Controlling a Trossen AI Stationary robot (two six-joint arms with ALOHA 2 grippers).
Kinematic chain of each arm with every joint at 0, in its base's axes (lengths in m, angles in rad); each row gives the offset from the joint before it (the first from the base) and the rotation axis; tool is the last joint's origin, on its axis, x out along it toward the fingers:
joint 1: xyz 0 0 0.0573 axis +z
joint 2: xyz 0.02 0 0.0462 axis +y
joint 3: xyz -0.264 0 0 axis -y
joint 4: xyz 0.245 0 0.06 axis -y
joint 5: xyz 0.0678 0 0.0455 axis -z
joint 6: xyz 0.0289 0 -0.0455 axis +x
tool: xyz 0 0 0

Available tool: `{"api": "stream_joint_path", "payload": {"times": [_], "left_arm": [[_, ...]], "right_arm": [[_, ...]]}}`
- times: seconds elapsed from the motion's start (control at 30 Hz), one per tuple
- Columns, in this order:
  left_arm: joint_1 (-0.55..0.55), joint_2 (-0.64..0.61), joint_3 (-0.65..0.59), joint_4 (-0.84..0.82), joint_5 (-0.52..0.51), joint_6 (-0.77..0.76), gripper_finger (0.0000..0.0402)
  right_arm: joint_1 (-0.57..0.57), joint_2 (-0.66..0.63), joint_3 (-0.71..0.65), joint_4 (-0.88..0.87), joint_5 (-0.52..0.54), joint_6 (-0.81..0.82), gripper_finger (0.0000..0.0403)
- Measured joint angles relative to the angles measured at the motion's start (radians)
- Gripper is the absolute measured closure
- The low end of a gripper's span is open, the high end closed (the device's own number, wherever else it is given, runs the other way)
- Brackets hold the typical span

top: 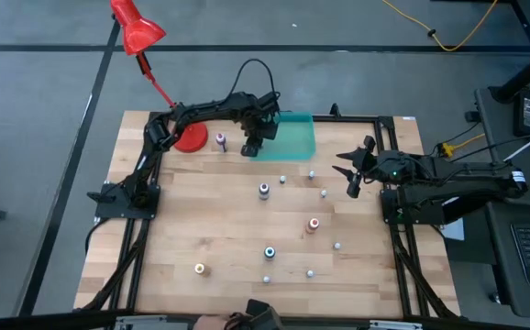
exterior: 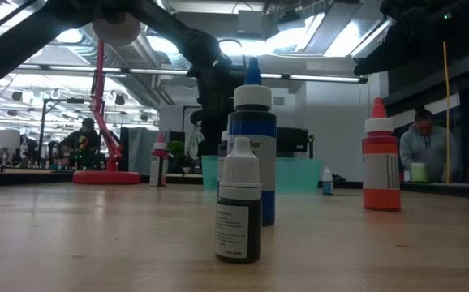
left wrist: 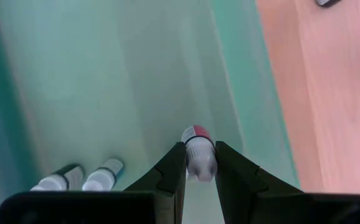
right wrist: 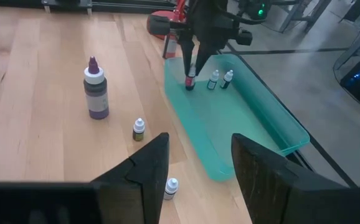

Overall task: Pick & Place food coloring
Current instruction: Put the left small pink food coloring bottle into the green bin

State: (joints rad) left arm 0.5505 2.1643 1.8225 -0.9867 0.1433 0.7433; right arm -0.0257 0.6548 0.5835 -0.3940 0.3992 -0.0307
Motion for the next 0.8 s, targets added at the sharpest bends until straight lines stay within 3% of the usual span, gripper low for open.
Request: {"api": "stream_joint_path", "payload": {"times": [0.8], "left_arm": [[-0.012,0.049,-0.002,0.026,-0.006,0.004,0.0338]], "right_arm": [[0.000,0.000,0.000,0.000,0.001,0.004,0.0228]]}}
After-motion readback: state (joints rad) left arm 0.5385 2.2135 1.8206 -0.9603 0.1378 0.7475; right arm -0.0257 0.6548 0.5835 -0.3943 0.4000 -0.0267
